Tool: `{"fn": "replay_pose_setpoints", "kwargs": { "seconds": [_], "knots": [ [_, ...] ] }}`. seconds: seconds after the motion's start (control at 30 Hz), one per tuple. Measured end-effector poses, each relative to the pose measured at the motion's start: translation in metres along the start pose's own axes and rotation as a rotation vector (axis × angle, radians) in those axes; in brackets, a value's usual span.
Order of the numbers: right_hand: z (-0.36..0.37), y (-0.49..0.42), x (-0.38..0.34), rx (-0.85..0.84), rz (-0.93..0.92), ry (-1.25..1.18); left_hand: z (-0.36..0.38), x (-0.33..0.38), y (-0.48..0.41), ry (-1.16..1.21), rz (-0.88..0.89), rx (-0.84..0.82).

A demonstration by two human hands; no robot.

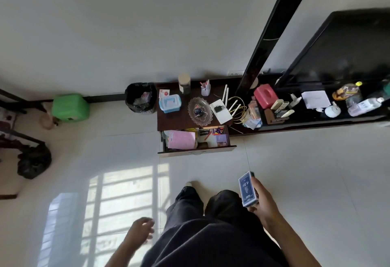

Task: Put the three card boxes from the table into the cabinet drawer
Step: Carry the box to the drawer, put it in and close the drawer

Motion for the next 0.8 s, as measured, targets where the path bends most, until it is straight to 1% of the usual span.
{"fn": "replay_pose_setpoints", "kwargs": {
  "seconds": [0.17, 0.23, 0.3, 0.43, 0.63, 0.8],
  "knots": [
    [0.011, -0.027, -0.039, 0.005, 0.012, 0.005, -0.020, 0.128, -0.021, 0.051, 0.161, 0.000],
    [0.014, -0.041, -0.054, 0.015, 0.019, -0.007, -0.020, 0.164, -0.029, 0.071, 0.204, -0.003],
    [0.014, -0.054, -0.070, 0.021, 0.042, -0.036, -0.017, 0.185, -0.038, 0.075, 0.215, -0.008],
    [0.007, -0.078, -0.104, -0.021, 0.064, 0.007, -0.006, 0.195, -0.049, 0.040, 0.139, 0.001],
    [-0.018, -0.113, -0.148, -0.081, 0.071, 0.056, 0.015, 0.166, -0.050, 0.008, -0.029, 0.007],
    [-0.032, -0.150, -0.181, -0.132, 0.027, 0.119, 0.029, 0.180, -0.052, -0.019, -0.040, 0.030]
  ]
}}
Point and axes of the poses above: each hand's wrist, its own y-axis away from the middle knuckle, its own z-axis out of the palm, x = y × z, the point moved 4 cm from there along -y, towards the middle knuckle, and after that the axes turned 6 degrees about -x, right-handed, at the moved point
